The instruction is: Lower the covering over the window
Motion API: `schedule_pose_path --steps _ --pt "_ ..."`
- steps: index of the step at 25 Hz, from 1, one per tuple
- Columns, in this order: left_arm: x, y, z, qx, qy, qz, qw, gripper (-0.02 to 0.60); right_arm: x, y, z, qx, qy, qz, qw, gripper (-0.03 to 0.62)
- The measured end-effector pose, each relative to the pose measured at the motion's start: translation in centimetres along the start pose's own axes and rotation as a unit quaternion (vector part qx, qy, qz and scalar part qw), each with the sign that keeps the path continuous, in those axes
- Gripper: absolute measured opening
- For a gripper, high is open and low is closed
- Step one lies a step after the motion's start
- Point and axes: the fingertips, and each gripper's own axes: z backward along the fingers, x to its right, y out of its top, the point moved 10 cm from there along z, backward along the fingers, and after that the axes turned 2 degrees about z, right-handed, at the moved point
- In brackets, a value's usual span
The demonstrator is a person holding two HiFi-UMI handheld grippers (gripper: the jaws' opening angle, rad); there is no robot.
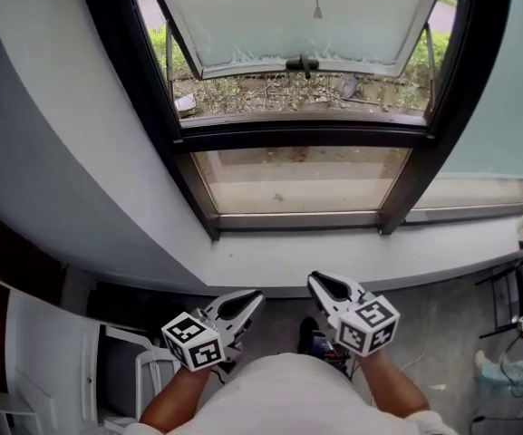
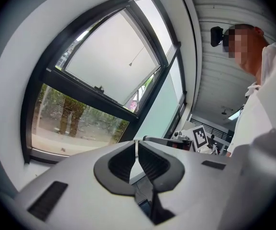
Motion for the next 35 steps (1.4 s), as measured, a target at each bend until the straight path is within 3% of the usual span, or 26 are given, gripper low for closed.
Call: schedule_pose_path --steps 11,19,28,35 --pt "-1.6 3.9 -10.9 0.012 0.005 0.005 0.9999 0.015 10.5 4.9 -2.6 -0.022 0.032 0.009 0.999 0.028" --pt "-1.6 5.2 -15.8 0.027 0.023 0.002 0.9994 0.016 15.8 6.8 -3.3 -0.029 0.054 0.021 0.998 0.028" --pt "-3.1 6.6 -16.0 0.033 0.026 0.0 0.9991 0.016 15.8 8.3 -5.3 -0.025 0.058 0.038 0.997 0.028" --pt "-5.4 8.2 -15.7 0.014 0.005 -0.006 0.9999 0.016 15.2 9.2 -6.7 -0.012 0.028 0.037 0.999 0.028"
